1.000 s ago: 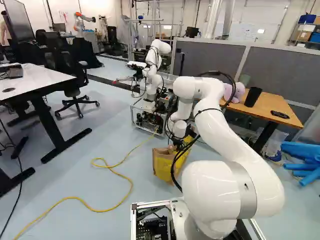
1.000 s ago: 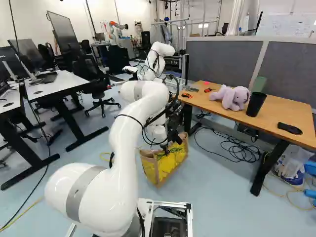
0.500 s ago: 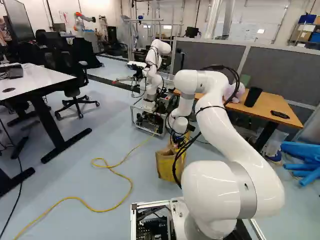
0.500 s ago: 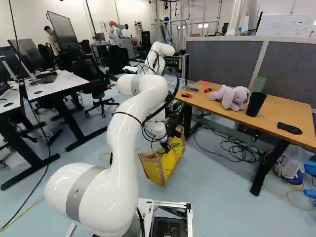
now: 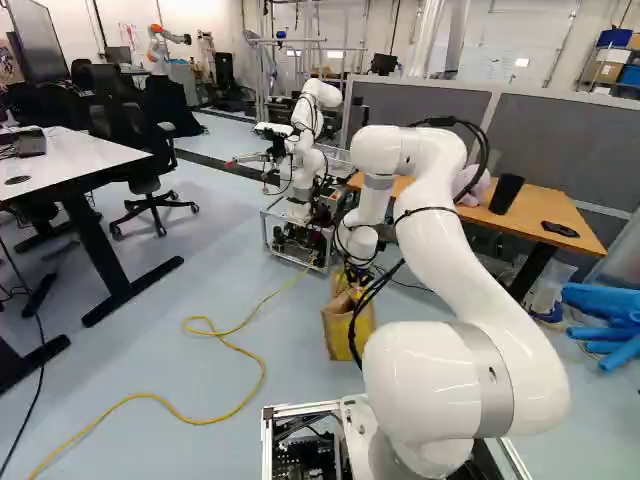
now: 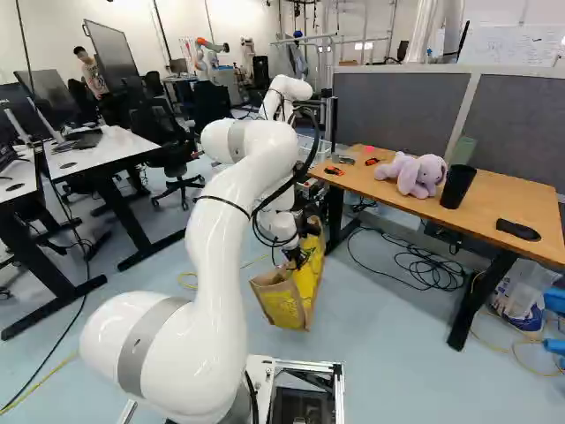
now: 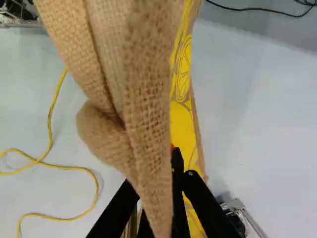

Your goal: Pick up the bag on the ground and place it on the table

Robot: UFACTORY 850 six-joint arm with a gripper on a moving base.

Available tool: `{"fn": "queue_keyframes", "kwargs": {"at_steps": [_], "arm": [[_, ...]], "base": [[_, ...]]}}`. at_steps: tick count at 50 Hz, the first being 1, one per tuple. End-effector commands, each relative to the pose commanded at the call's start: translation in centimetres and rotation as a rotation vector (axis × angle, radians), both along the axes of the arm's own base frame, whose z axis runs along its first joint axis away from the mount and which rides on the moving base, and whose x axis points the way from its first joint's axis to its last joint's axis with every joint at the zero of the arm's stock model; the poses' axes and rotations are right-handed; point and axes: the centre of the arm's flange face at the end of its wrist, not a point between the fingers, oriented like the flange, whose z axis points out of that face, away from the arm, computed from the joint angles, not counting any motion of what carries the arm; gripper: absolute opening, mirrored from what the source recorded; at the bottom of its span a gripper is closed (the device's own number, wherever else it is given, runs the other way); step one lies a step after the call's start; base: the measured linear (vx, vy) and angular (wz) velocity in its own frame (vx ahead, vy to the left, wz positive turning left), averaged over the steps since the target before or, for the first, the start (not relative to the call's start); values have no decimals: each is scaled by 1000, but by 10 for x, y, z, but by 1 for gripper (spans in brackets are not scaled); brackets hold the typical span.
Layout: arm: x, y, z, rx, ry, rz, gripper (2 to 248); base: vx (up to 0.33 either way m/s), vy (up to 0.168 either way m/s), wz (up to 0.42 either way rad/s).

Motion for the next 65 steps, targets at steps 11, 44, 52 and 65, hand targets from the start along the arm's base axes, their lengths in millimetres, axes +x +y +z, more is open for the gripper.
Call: {"fn": "queue_keyframes", "kwargs": {"at_steps": [11, 44, 52, 65], "arm": [[-2, 0, 16, -26, 0, 103, 22], [-10, 1, 65, -39, -35, 124, 22], [-12, 2, 76, -41, -45, 123, 22], [-15, 2, 95, -45, -63, 123, 22]], "base": [[0, 0, 0], [0, 0, 0], [0, 0, 0], [0, 0, 0]]}}
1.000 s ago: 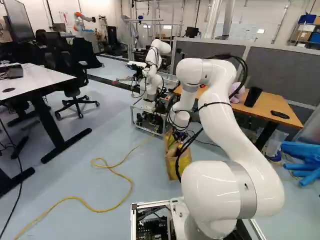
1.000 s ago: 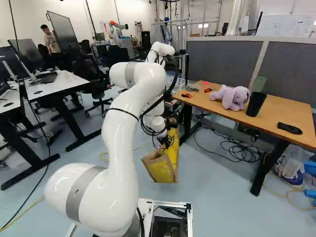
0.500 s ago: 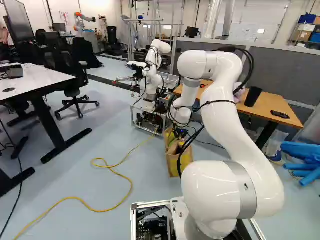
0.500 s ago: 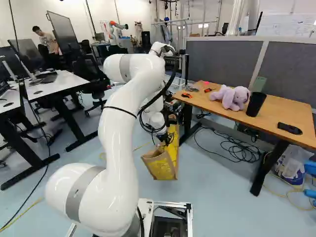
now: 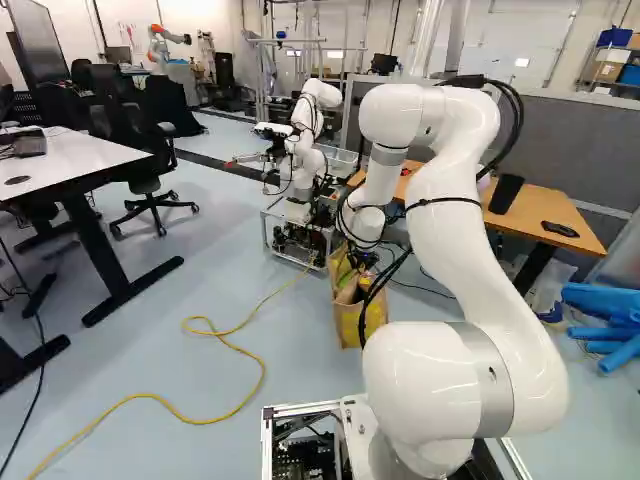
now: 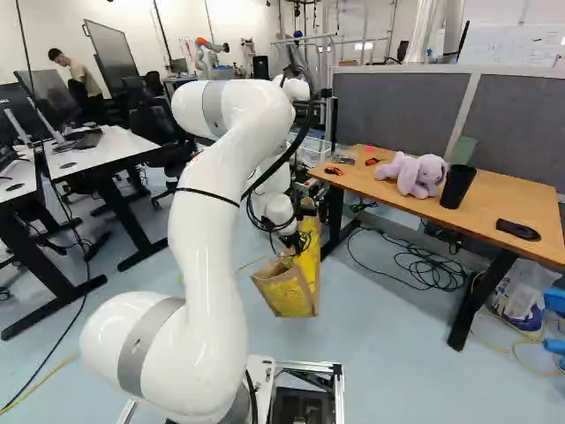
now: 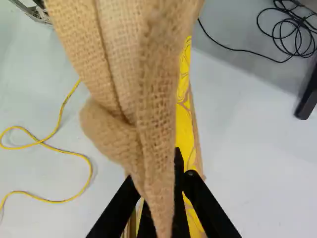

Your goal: Pick up the bag on the ground and place it on the table

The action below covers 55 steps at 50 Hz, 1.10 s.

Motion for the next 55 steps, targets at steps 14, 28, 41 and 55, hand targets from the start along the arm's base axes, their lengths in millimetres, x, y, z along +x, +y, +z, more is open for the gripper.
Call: {"fn": "queue_keyframes", "kwargs": {"at_steps": [14, 28, 41, 55], "arm": [[-4, 1, 20, -3, -20, 0, 22], [-8, 1, 40, -6, -42, 0, 22], [-13, 2, 58, -9, -63, 0, 22], [-18, 3, 77, -9, -82, 0, 22]], "base": [[0, 0, 0], [0, 0, 0], [0, 0, 0], [0, 0, 0]]}}
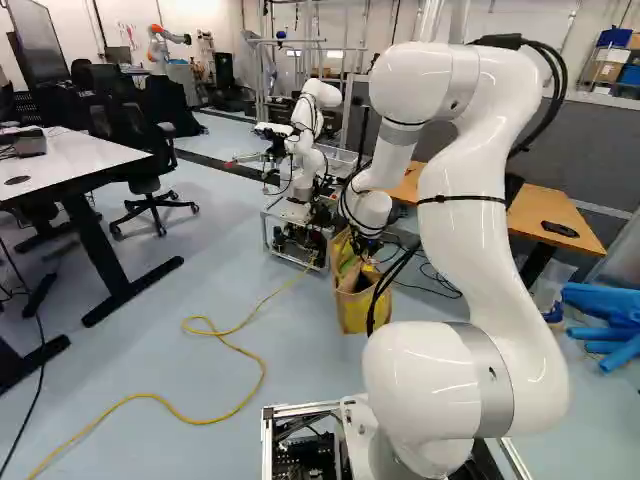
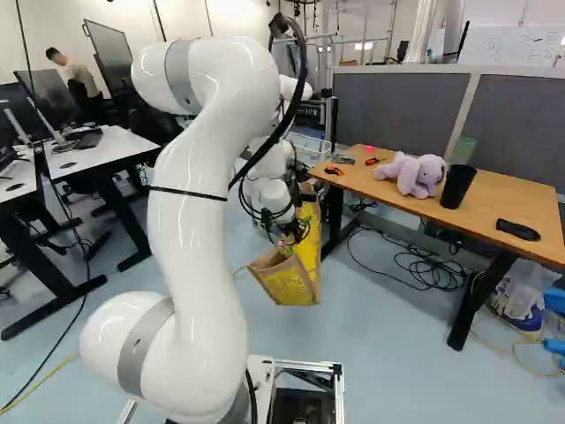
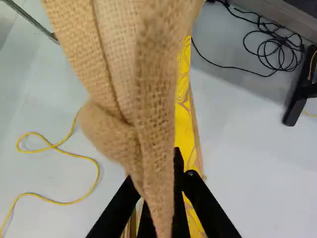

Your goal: Pick up the bag on the ground and place it on the table

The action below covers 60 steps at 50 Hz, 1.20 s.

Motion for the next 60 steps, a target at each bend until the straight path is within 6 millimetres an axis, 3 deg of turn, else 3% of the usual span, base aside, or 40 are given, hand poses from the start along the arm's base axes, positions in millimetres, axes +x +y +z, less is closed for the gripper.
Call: {"fn": "queue_keyframes", "kwargs": {"at_steps": [60], "arm": [[-33, 9, 77, 45, -10, 15, 22]], "base": [[0, 0, 0]]}}
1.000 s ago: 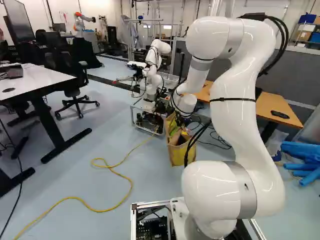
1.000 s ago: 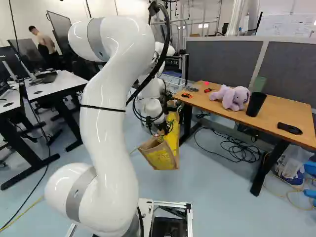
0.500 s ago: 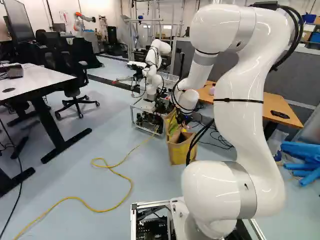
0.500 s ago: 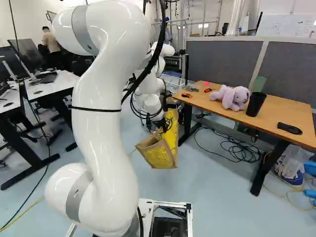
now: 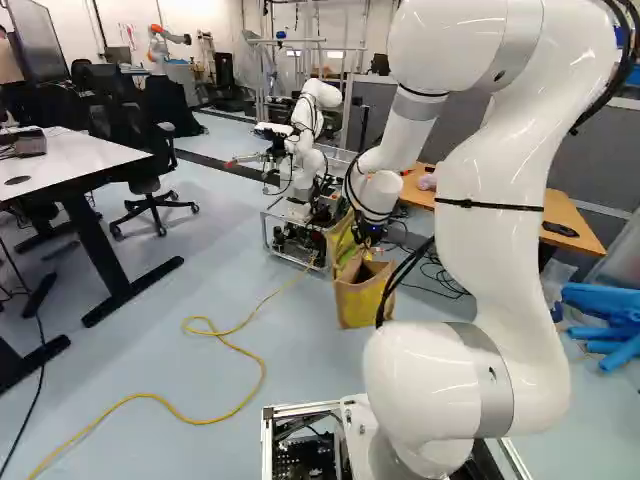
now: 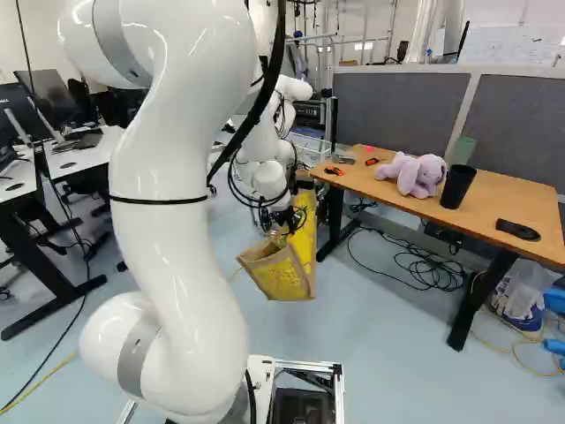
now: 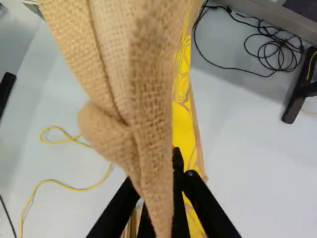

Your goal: Pick up the bag on the ground and place it on the table

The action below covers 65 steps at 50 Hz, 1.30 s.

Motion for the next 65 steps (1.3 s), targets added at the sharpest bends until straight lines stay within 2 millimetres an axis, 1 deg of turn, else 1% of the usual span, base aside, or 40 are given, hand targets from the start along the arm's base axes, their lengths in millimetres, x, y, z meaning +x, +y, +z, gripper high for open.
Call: {"fn": "queue_keyframes", "kwargs": {"at_steps": [32, 65], "arm": [[-19, 5, 40, 18, -23, 9, 22], [-32, 10, 81, 34, -58, 22, 22]], "base": [[0, 0, 0], [0, 0, 0]]}}
